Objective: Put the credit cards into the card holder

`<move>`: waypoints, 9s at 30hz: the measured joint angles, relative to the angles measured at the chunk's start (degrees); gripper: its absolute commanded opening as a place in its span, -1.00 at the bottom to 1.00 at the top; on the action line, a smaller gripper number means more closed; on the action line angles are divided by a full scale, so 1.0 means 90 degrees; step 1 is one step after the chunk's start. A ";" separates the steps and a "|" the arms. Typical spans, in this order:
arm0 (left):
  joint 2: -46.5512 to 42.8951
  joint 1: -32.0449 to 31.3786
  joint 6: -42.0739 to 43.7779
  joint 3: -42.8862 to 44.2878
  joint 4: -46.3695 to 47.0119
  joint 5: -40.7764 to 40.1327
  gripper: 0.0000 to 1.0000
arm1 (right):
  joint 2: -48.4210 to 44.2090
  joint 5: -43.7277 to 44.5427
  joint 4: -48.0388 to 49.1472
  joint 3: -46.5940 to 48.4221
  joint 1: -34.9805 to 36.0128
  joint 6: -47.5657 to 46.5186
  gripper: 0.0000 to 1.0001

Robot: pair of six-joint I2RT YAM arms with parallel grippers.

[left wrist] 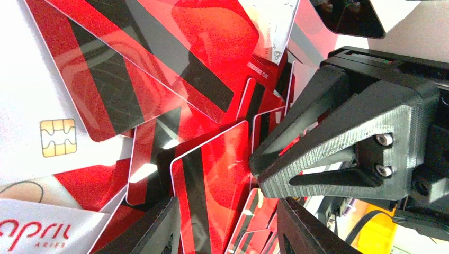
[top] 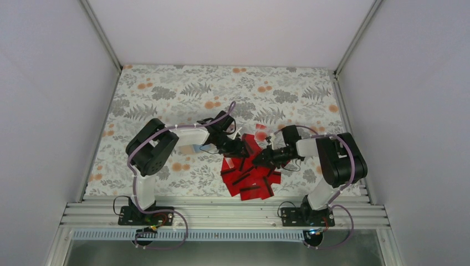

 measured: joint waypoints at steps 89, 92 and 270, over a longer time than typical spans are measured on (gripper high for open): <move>-0.0658 0.0333 0.0078 -0.0066 0.0920 0.1372 0.09 | 0.1396 -0.0461 0.0823 0.1158 0.0444 0.0602 -0.59; -0.0539 0.0345 0.0092 -0.0058 0.0894 0.1365 0.08 | 0.1477 -0.0457 0.0794 0.1282 0.0461 0.0600 -0.59; -0.2722 0.3147 0.1804 0.0189 -0.2907 0.0279 -0.95 | -0.0991 0.1302 -0.1537 0.3252 0.0437 0.1146 0.09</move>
